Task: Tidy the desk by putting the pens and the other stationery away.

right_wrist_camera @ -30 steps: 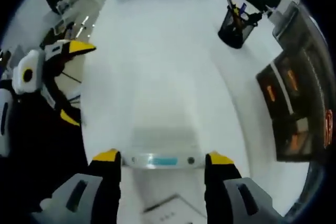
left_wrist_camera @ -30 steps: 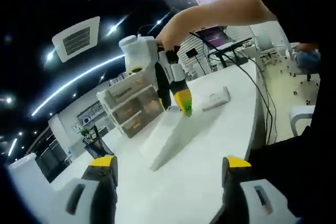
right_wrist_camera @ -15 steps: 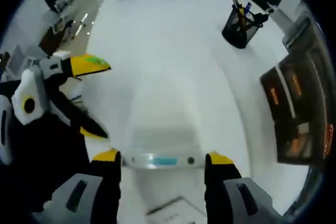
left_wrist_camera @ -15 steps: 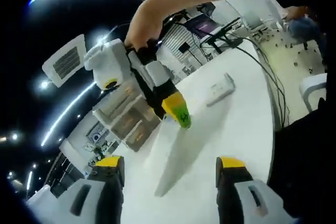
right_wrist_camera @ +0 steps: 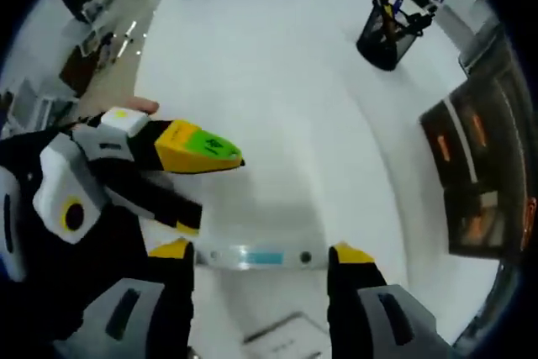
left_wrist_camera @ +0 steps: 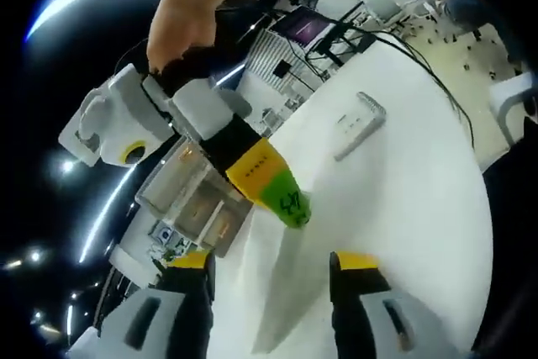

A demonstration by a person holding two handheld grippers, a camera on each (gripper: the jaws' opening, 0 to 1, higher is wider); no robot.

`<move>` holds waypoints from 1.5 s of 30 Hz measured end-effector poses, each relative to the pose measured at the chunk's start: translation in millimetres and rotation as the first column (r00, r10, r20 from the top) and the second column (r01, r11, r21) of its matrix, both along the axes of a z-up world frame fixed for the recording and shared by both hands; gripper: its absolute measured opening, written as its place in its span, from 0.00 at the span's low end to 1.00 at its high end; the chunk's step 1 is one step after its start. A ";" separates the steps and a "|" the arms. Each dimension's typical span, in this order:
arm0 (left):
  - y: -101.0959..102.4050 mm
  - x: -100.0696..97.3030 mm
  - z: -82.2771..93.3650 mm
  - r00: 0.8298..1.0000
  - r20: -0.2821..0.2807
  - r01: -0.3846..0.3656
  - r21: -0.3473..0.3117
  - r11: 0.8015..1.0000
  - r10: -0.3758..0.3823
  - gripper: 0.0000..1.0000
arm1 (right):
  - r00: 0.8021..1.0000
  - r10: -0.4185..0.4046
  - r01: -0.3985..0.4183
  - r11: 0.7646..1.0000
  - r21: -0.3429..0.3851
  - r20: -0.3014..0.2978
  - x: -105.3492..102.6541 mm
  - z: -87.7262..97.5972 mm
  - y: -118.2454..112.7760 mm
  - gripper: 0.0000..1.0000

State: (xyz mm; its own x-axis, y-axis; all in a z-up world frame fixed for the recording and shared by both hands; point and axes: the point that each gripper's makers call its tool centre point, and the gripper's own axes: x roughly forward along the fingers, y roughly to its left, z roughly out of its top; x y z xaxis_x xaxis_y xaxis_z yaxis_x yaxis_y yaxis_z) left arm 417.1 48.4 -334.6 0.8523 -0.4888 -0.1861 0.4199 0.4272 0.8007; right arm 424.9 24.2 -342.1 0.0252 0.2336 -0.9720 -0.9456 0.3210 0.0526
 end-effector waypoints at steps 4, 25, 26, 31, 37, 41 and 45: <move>-1.6 2.8 2.7 1.000 0.019 0.001 0.009 1.000 -0.001 0.47 | 1.000 -0.001 0.001 1.000 0.002 -0.003 -1.5 1.1 1.1 0.60; -3.1 9.2 -14.7 0.987 0.159 -0.040 0.246 0.969 0.000 0.15 | 0.996 -0.063 0.065 0.998 0.026 -0.069 -15.0 -2.7 -5.5 0.59; -2.8 9.2 -13.0 0.986 0.164 -0.041 0.246 0.968 0.000 0.13 | 0.994 -0.078 0.080 0.996 0.030 -0.082 -15.9 -2.7 -6.1 0.59; -3.7 9.0 -10.3 0.983 0.185 -0.046 0.294 0.955 -0.010 0.11 | 0.998 -0.030 0.035 0.995 0.091 -0.061 -13.4 2.3 -6.6 0.56; -4.1 10.2 -10.2 0.983 0.185 -0.053 0.312 0.949 -0.006 0.11 | 1.000 0.001 -0.002 0.985 0.173 0.006 -9.7 15.2 -9.8 0.55; -1.7 12.6 -12.1 0.980 0.198 -0.059 0.337 0.940 -0.010 0.11 | 0.998 -0.019 0.005 0.968 0.251 0.053 -6.8 24.3 -15.9 0.57; 4.2 13.3 -10.8 0.979 0.204 -0.074 0.349 0.934 0.001 0.11 | 0.990 -0.052 0.013 0.959 0.283 0.130 2.1 28.6 -32.8 0.58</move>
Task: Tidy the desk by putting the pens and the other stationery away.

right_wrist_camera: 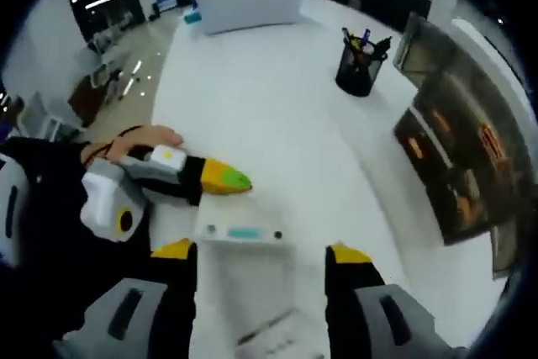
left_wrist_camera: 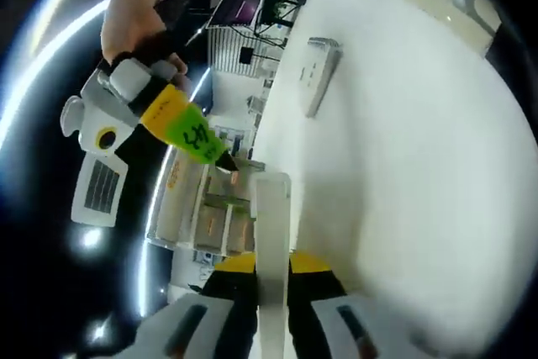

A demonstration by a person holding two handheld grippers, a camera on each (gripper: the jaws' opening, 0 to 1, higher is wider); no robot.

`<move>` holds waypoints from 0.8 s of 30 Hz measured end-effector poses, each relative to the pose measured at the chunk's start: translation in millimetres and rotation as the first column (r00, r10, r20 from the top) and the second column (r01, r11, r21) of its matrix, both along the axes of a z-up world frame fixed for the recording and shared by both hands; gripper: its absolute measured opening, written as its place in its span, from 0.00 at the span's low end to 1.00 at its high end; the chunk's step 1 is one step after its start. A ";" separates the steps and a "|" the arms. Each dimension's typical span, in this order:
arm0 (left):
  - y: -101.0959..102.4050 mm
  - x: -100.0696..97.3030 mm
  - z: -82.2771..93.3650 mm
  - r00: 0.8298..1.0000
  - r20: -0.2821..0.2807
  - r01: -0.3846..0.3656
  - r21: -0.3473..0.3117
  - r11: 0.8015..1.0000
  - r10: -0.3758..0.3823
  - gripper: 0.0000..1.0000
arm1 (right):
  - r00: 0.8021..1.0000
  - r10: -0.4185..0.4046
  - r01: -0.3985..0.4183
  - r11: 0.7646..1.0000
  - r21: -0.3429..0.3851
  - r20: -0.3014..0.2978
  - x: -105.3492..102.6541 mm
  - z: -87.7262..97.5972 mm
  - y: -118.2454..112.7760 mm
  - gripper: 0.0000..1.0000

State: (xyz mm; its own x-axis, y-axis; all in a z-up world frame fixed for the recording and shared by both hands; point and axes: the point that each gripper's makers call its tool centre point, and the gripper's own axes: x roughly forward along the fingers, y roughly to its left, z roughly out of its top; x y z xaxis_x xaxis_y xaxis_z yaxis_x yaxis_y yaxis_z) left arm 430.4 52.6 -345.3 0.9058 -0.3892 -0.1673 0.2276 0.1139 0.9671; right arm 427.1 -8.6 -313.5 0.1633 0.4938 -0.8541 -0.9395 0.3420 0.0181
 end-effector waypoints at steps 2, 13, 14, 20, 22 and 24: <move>2.9 0.0 3.2 1.000 0.007 -0.008 0.008 1.000 0.008 0.11 | 0.999 -0.019 0.018 0.999 0.030 0.033 3.9 2.5 -7.2 0.59; 9.1 4.1 37.9 0.998 0.061 -0.017 0.003 1.000 0.017 0.11 | 0.967 -0.113 0.086 0.989 0.123 0.228 -1.5 7.3 -46.0 0.60; 8.7 4.3 40.8 0.998 0.062 -0.016 -0.002 1.000 0.016 0.11 | 0.968 -0.129 0.094 0.982 0.166 0.215 -6.1 8.8 -44.8 0.60; 5.5 1.0 61.7 0.995 0.102 -0.005 -0.014 1.000 0.006 0.11 | 0.926 -0.251 0.156 0.934 0.321 0.281 -7.7 22.9 -58.2 0.61; 5.0 0.8 67.1 0.994 0.108 0.000 -0.016 1.000 0.002 0.11 | 0.911 -0.283 0.163 0.915 0.368 0.300 -11.0 25.3 -61.7 0.61; 5.0 0.8 74.5 0.993 0.116 0.005 -0.023 1.000 -0.002 0.11 | 0.902 -0.314 0.173 0.892 0.417 0.297 -17.0 25.1 -64.0 0.61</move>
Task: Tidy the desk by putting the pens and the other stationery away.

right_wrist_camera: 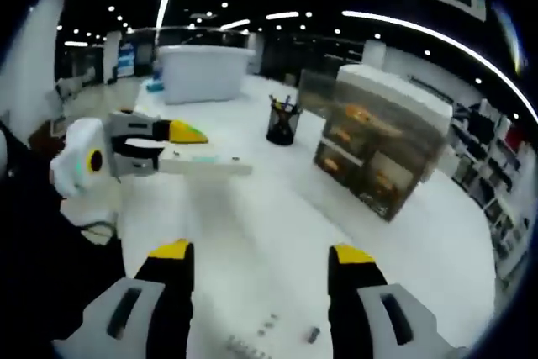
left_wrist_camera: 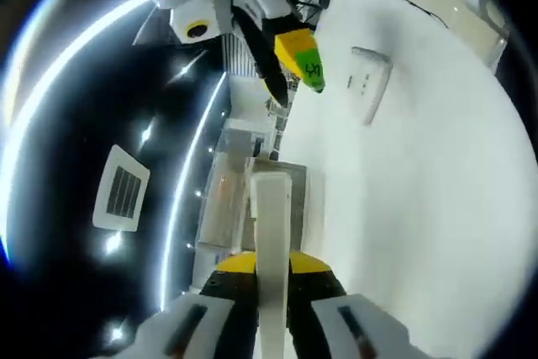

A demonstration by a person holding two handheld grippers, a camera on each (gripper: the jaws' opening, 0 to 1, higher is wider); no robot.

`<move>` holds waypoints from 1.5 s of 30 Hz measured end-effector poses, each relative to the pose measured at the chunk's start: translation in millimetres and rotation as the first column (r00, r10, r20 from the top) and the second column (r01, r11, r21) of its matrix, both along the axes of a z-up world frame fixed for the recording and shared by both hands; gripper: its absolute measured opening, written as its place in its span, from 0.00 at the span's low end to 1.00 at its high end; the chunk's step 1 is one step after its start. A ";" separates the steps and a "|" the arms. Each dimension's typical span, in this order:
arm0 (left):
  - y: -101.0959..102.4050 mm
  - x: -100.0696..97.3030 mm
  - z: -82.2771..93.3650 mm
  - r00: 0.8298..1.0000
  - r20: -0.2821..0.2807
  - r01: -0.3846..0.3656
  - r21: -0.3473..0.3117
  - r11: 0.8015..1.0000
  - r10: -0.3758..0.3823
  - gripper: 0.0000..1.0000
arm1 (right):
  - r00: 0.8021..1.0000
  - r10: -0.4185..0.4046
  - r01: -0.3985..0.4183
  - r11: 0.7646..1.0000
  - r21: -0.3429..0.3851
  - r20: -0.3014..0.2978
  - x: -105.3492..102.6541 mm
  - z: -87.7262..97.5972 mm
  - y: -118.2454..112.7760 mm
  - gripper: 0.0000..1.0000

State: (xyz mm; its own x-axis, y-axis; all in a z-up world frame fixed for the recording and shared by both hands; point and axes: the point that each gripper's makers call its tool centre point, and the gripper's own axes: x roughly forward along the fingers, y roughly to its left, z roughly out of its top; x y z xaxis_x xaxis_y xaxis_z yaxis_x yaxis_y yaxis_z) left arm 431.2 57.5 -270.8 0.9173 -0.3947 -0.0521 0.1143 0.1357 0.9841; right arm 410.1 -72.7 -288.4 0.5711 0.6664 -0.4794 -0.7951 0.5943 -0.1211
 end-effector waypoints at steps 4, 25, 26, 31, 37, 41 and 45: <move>0.1 0.6 14.7 1.000 0.001 0.014 -0.030 0.999 -0.014 0.11 | 1.000 -0.010 0.010 0.999 0.033 0.014 -20.1 -10.6 -6.0 0.60; -28.7 20.6 101.3 0.991 0.106 0.082 0.039 0.996 -0.086 0.11 | 0.986 -0.164 0.156 0.965 0.209 0.019 -83.5 -34.6 -62.5 0.59; -30.6 22.5 103.9 0.990 0.108 0.085 0.041 0.996 -0.089 0.11 | 0.984 -0.174 0.165 0.964 0.210 0.024 -85.6 -34.8 -65.4 0.59; -40.1 32.6 111.9 0.990 0.084 0.111 0.040 0.993 -0.114 0.11 | 0.975 -0.220 0.202 0.942 0.268 0.036 -99.4 -30.5 -77.8 0.62; -49.0 44.1 126.9 0.989 0.092 0.110 0.070 0.991 -0.116 0.11 | 0.967 -0.251 0.229 0.926 0.299 0.035 -111.2 -32.6 -86.2 0.63; -55.6 50.4 132.7 0.988 0.095 0.113 0.096 0.989 -0.122 0.11 | 0.965 -0.261 0.235 0.917 0.323 0.039 -115.3 -30.8 -88.8 0.63; -61.1 60.3 137.0 0.989 0.079 0.116 0.096 0.989 -0.123 0.11 | 0.960 -0.275 0.247 0.916 0.318 0.047 -117.8 -33.0 -91.4 0.63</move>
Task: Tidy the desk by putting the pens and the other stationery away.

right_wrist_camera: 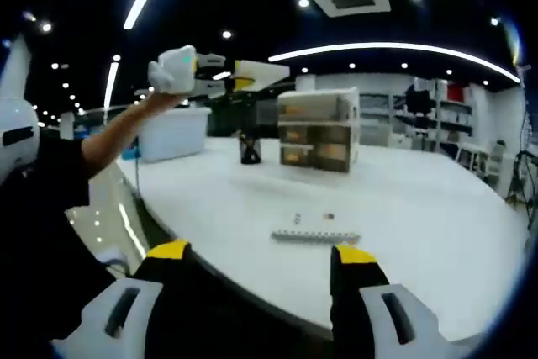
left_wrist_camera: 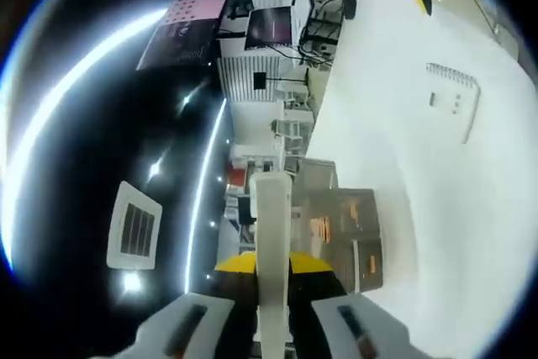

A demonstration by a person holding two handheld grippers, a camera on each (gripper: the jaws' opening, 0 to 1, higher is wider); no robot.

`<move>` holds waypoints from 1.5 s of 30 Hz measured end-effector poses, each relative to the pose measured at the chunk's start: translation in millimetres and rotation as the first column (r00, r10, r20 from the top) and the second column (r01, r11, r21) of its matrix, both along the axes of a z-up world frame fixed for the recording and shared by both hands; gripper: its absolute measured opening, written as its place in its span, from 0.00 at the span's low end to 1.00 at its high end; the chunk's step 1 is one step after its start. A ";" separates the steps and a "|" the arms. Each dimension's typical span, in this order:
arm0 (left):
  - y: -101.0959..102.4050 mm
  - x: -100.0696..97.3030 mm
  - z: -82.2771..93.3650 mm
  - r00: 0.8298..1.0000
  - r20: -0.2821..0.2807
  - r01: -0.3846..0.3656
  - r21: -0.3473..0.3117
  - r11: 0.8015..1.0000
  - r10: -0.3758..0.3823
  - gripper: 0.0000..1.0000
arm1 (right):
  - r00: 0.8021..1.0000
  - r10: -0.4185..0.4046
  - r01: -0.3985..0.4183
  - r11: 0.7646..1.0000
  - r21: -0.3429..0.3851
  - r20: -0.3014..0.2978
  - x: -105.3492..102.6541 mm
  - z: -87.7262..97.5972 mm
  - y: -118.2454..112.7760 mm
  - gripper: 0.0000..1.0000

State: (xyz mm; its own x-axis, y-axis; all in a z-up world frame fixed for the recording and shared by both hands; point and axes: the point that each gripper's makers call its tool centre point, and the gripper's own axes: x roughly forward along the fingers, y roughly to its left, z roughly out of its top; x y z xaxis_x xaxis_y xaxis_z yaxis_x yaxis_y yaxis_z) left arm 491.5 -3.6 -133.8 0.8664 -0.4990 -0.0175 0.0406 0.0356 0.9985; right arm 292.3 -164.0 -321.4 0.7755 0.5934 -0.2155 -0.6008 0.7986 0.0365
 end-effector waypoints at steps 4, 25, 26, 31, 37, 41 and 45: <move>-5.7 7.9 -0.8 1.000 0.000 -0.001 0.024 1.000 0.001 0.11 | 1.000 -0.010 0.010 1.000 -0.001 -0.002 -2.2 -4.5 -1.0 0.63; -13.2 59.3 -13.3 0.987 -0.153 -0.040 0.073 0.996 0.051 0.11 | 0.998 -0.039 0.040 0.999 0.005 -0.040 -4.1 -26.4 -10.9 0.63; -14.1 60.6 -14.4 0.985 -0.162 -0.040 0.082 0.996 0.053 0.11 | 0.998 -0.041 0.041 0.999 0.008 -0.042 -3.9 -27.3 -11.2 0.62; -18.0 69.9 -15.6 0.979 -0.192 -0.047 0.094 0.994 0.065 0.11 | 0.998 -0.047 0.047 0.999 0.016 -0.046 -4.4 -29.1 -13.5 0.62; -24.8 94.2 -6.4 0.971 -0.224 -0.057 0.108 0.992 0.080 0.11 | 0.998 -0.055 0.056 0.998 0.024 -0.043 -6.5 -28.1 -17.3 0.62; -29.1 106.3 -4.3 0.961 -0.258 -0.067 0.116 0.991 0.095 0.11 | 0.997 -0.059 0.060 0.998 0.030 -0.045 -7.4 -28.7 -19.3 0.62; -30.9 119.6 -5.8 0.943 -0.311 -0.084 0.116 0.990 0.116 0.11 | 0.997 -0.066 0.068 0.997 0.033 -0.047 -8.0 -28.5 -21.8 0.62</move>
State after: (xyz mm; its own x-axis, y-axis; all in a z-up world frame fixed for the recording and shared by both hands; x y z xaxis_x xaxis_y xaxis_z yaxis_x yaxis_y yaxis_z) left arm 611.1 -34.5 -139.6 0.8535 -0.3918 -0.3435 0.3559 -0.0432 0.9335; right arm 284.2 -185.9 -349.9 0.8036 0.5479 -0.2324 -0.5428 0.8349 0.0912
